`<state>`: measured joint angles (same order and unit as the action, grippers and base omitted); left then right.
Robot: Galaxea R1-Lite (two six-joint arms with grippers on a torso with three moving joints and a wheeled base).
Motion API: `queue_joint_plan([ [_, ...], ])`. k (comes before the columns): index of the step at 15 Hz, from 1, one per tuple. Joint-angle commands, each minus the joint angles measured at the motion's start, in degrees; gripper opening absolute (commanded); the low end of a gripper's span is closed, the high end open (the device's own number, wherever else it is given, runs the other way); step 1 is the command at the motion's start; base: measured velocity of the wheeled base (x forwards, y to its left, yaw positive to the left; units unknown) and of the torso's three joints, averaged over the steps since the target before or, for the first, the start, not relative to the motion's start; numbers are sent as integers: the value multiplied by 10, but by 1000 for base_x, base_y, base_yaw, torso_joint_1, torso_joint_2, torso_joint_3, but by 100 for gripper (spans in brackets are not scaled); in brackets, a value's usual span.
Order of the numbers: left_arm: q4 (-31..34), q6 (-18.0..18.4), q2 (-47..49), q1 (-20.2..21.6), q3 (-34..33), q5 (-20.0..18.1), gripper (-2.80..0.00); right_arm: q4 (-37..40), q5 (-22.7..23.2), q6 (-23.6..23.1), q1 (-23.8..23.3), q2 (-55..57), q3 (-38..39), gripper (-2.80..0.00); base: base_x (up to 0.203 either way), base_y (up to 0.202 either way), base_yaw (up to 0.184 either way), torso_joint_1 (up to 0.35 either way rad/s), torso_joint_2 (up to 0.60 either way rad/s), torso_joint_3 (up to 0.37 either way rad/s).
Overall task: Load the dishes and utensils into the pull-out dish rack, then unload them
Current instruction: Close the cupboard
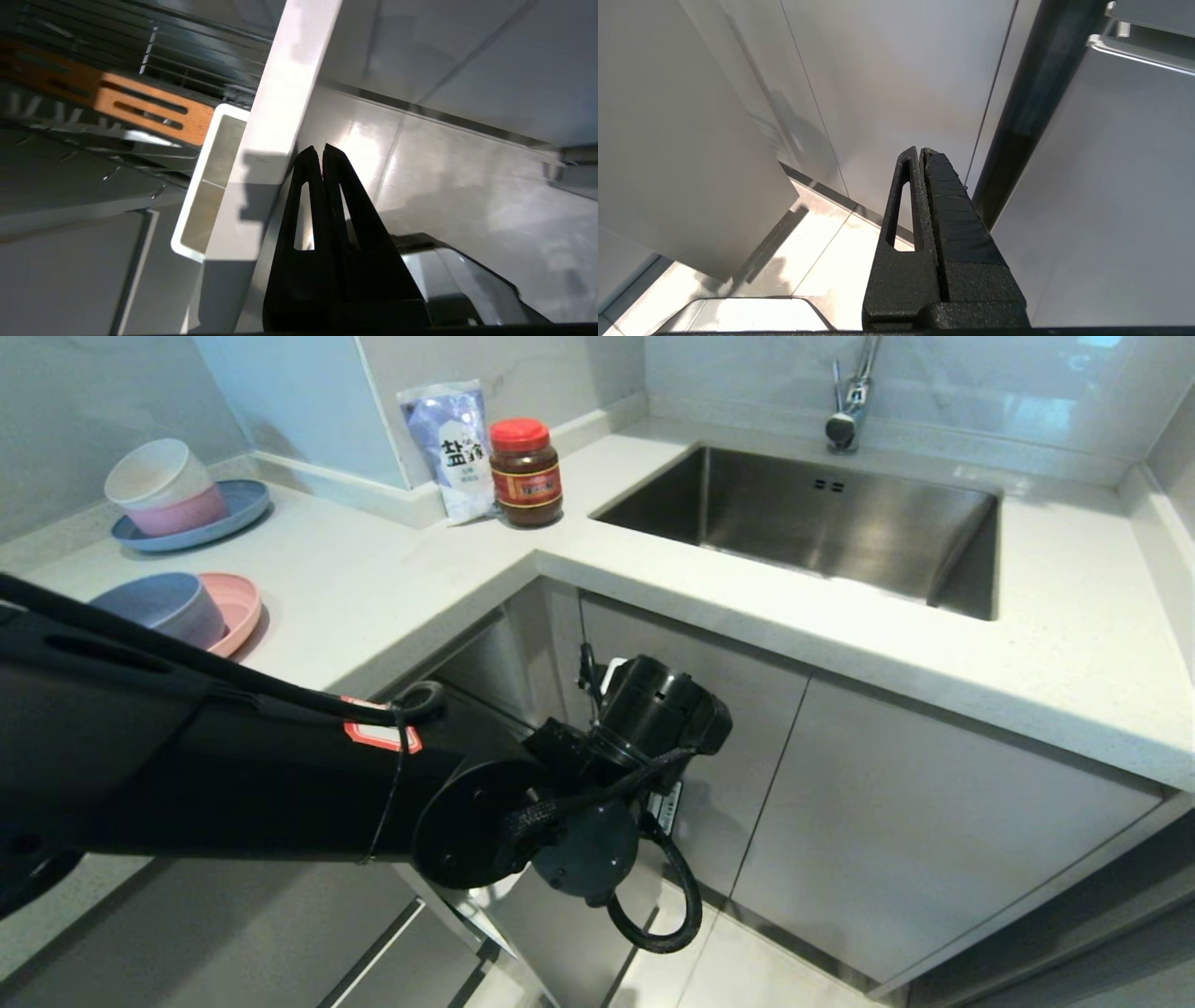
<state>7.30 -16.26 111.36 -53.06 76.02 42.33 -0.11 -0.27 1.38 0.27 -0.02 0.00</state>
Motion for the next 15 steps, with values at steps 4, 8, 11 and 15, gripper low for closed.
queue_joint_plan([
  [4, 1, 20, -13, 44, 1, 12, -280, -1, 0, 0, 1, -2, 1, -280, 0, 0, 0, 0, 0, 0],
  [8, 2, 59, -15, 100, -1, 13, -280, 0, 0, 0, 1, -2, 1, -280, 0, 0, 0, 0, 0, 0],
  [11, 2, 99, -13, 151, -1, 14, -280, -1, 0, 0, 1, -2, 1, -280, 0, 0, 0, 0, 0, 0],
  [15, 1, 130, -14, 205, -1, 15, -280, -1, 0, 0, 1, -2, 1, -280, 0, 0, 0, 0, 0, 0],
])
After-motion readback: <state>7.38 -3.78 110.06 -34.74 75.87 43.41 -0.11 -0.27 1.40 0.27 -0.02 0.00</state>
